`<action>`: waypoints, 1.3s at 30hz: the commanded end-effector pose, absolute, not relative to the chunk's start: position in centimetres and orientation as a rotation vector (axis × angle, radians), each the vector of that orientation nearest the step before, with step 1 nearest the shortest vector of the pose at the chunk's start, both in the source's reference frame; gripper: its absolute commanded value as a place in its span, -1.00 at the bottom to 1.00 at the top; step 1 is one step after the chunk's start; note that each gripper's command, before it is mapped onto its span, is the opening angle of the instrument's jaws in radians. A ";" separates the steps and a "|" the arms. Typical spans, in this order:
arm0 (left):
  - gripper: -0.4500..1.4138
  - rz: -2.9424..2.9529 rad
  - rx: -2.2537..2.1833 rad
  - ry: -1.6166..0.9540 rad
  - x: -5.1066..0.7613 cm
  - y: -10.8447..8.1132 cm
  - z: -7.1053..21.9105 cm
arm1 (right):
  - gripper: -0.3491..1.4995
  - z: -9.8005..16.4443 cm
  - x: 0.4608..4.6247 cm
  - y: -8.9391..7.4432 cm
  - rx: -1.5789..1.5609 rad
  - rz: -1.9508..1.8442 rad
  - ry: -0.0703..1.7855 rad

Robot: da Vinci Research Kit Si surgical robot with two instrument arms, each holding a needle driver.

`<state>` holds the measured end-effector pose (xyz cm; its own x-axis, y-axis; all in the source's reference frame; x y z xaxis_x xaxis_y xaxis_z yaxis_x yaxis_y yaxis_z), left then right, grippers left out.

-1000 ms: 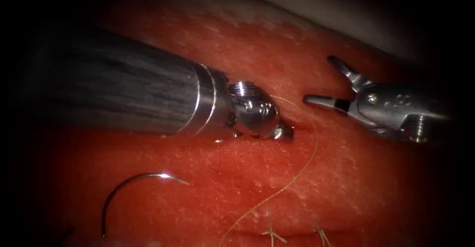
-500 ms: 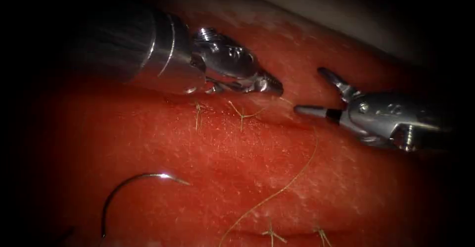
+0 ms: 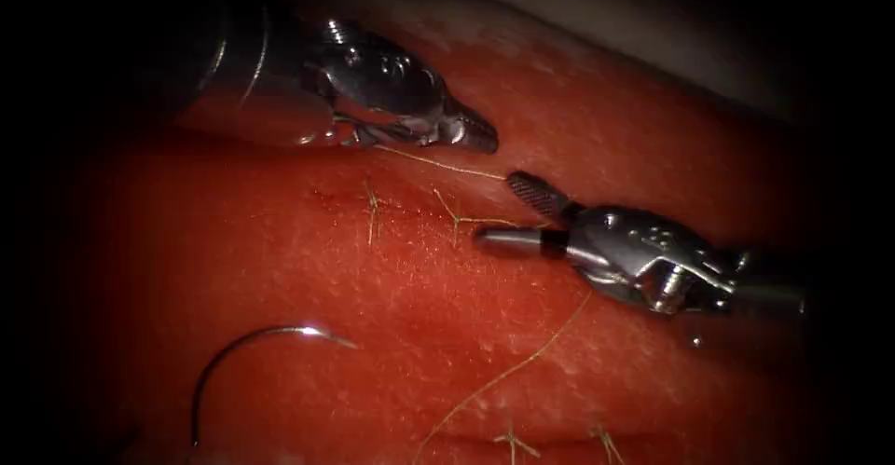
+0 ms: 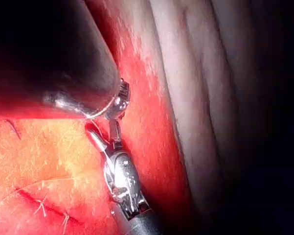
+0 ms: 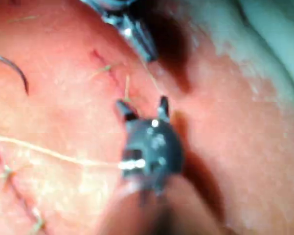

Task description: Wound Closure

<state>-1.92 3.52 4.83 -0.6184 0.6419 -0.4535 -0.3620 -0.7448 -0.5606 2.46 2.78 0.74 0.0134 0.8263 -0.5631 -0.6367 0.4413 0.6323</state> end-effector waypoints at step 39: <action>0.17 2.674 -0.796 -0.673 -2.49 2.9 5.3 | 0.96 0.0 1.64 3.1 -0.048 0.960 0.864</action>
